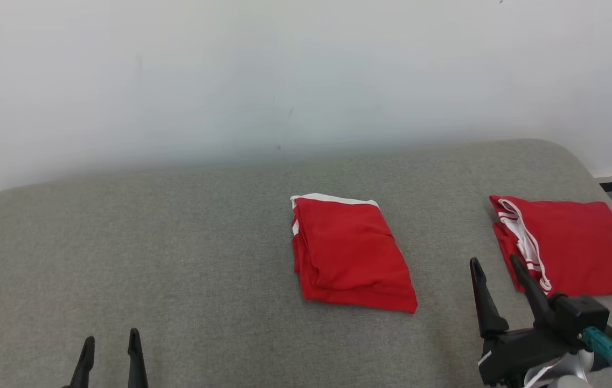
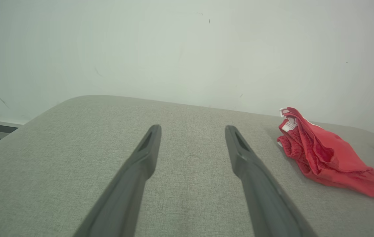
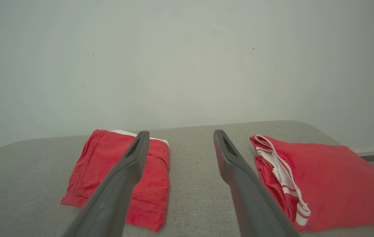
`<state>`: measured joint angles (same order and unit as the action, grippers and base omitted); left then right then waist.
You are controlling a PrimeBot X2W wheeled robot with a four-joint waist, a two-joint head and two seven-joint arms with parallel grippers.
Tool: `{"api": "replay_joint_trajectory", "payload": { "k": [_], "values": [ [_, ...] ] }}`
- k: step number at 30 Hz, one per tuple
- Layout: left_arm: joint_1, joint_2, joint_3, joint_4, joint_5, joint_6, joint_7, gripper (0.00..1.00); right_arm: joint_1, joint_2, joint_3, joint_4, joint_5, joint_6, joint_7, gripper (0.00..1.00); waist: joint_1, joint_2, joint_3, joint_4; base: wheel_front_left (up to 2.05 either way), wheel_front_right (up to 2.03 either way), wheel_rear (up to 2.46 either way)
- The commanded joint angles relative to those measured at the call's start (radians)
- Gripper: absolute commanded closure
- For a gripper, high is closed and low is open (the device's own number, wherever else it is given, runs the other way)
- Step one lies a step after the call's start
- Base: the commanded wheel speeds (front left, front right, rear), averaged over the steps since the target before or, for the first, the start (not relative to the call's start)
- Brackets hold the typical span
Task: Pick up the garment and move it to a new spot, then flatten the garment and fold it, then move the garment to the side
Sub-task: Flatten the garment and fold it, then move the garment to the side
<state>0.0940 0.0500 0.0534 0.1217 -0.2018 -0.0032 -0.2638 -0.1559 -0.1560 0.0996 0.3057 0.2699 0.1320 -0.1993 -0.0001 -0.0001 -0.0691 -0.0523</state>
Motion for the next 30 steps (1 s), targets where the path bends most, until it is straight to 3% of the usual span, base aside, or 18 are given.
{"api": "replay_joint_trajectory", "payload": {
  "k": [1,14,30],
  "values": [
    [0.017,0.001,0.012,0.004,0.012,-0.006,0.0,0.0,0.024,-0.004,-0.002,-0.004,-0.01,-0.003,0.0,0.0,0.0001,0.0001,-0.014,-0.016,0.0,0.0,0.0],
    [0.008,0.001,0.034,0.047,0.028,-0.027,0.0,0.0,0.082,0.012,0.015,0.02,-0.01,-0.003,-0.028,0.0,0.0001,0.0001,-0.028,-0.041,0.0,0.0,0.0],
    [0.011,0.001,0.003,0.049,0.002,-0.017,0.0,0.0,0.076,0.013,0.043,0.085,0.004,-0.003,-0.055,0.0,0.0001,0.0001,-0.027,-0.034,0.0,0.0,0.0]
  ]
}}
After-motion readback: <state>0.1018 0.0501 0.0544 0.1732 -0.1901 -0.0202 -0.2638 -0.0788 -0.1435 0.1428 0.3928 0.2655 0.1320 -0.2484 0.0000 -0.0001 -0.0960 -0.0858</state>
